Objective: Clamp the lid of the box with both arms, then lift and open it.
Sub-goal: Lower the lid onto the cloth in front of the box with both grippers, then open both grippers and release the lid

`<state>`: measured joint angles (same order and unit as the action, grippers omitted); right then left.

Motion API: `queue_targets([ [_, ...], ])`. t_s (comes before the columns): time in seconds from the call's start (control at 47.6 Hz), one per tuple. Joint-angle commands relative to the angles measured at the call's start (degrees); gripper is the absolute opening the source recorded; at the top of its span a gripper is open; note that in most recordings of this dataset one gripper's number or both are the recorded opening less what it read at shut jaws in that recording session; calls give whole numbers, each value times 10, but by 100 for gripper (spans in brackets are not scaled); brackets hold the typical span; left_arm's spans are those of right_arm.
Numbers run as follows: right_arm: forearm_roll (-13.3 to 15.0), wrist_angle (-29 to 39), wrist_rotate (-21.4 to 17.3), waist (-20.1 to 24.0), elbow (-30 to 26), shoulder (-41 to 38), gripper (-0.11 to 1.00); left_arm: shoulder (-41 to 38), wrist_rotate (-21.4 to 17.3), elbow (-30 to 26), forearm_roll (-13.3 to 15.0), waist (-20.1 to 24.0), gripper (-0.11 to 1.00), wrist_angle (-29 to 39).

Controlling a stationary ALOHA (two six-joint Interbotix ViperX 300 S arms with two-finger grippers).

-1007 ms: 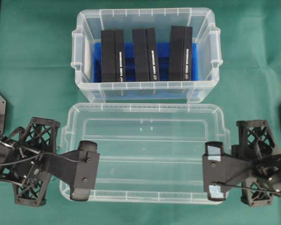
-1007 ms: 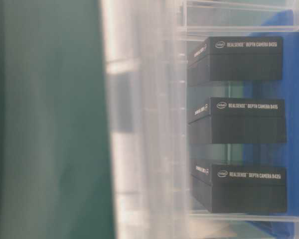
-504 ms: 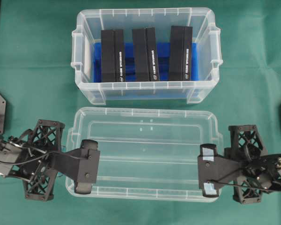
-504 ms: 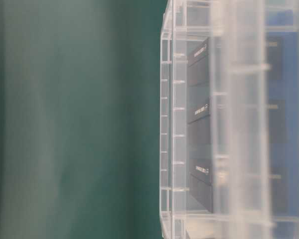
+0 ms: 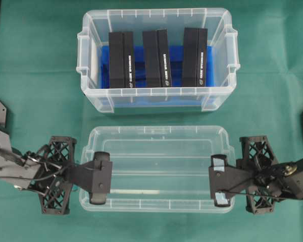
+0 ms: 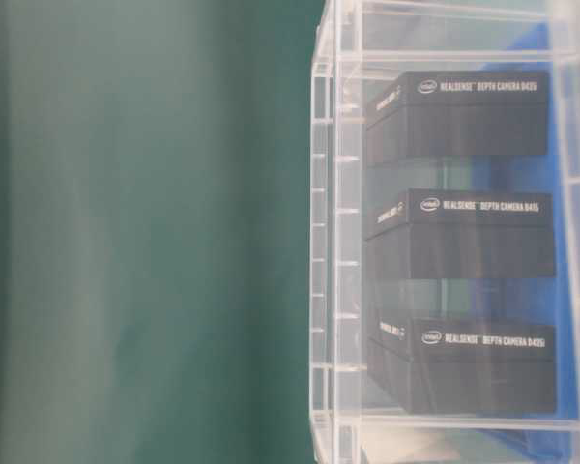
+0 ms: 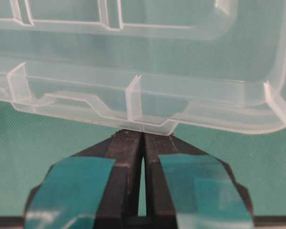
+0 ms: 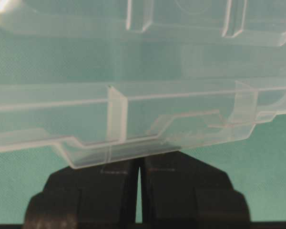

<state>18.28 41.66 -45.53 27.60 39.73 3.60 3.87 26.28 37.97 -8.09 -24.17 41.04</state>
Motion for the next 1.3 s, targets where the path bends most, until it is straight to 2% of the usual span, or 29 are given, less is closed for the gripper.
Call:
queue_targets([
  [0.0, 13, -36, -2, -16, -16, -1, 0, -1, 8, -18, -13, 13, -1, -35],
  [0.567, 11, -37, -2, -16, -11, -9, 0, 3, 8, -3, -13, 10, -1, -39],
  [0.735, 10, -37, -14, -11, 19, 14, 0, 17, 11, 18, -11, -1, -1, -39],
  [1.07, 9, -37, -56, 11, 97, 81, 0, 45, 45, 68, -10, -32, -1, -38],
  [1.28, 11, -36, -58, 15, 110, 98, 0, 65, 67, 89, -10, -36, -1, -39],
])
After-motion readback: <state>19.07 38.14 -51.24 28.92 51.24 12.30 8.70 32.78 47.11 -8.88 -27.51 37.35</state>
